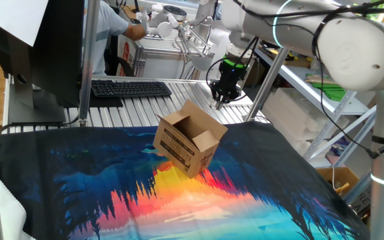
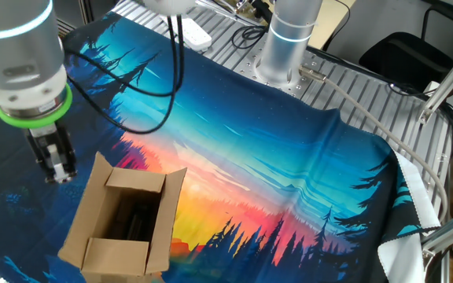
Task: Cover the box
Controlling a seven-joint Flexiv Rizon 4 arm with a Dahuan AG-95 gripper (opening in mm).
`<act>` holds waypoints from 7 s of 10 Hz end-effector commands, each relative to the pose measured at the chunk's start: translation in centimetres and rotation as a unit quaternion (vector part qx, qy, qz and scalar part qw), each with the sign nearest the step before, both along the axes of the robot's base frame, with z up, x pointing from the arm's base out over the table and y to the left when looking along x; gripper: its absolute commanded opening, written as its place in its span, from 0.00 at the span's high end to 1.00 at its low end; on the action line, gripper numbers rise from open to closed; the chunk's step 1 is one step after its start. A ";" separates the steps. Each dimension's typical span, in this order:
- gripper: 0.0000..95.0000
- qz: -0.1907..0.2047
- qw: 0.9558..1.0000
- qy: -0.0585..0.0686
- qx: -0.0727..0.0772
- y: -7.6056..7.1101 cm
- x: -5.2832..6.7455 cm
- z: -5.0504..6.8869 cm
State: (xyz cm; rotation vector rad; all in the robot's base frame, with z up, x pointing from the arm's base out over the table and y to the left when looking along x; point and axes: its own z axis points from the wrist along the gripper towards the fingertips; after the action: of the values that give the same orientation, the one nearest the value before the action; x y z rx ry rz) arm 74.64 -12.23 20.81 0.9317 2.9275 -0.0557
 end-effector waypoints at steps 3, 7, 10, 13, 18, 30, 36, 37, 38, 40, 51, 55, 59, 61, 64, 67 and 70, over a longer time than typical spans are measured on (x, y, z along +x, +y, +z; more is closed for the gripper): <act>1.00 -0.020 1.000 -0.016 0.002 0.9 0.2 -2.5; 1.00 -0.040 0.999 -0.009 0.007 2.4 0.1 -2.1; 1.00 -0.058 0.998 0.000 0.009 4.1 -0.4 -1.9; 1.00 -0.071 0.997 -0.003 0.010 5.4 -1.4 -2.6; 1.00 -0.089 0.996 -0.004 0.013 6.6 -2.4 -4.4; 1.00 -0.085 0.995 0.033 0.033 5.0 0.2 -1.7; 1.00 -0.090 0.994 0.042 0.035 4.9 0.1 -1.2; 1.00 -0.090 0.994 0.045 0.040 4.7 0.1 -0.7; 1.00 -0.093 0.994 0.046 0.044 4.8 0.0 -0.5; 1.00 -0.096 0.993 0.045 0.044 5.2 -0.1 -0.5; 1.00 -0.108 0.993 0.024 0.042 6.3 -0.2 -3.0; 1.00 -0.121 0.992 0.013 0.043 8.0 -1.0 -3.7; 1.00 -0.136 0.990 0.009 0.037 9.7 -2.2 -3.9; 1.00 -0.141 0.990 0.021 0.023 11.1 -2.8 -2.4; 1.00 -0.127 0.991 0.036 0.017 10.6 -2.4 -0.9; 1.00 -0.109 0.993 0.039 0.014 9.1 -1.3 -0.1; 1.00 -0.097 0.994 0.041 0.015 7.9 -1.0 0.6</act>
State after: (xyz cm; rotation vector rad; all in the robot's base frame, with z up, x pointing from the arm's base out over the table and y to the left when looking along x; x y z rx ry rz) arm 73.71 -4.50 21.56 1.2444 2.9084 -0.0597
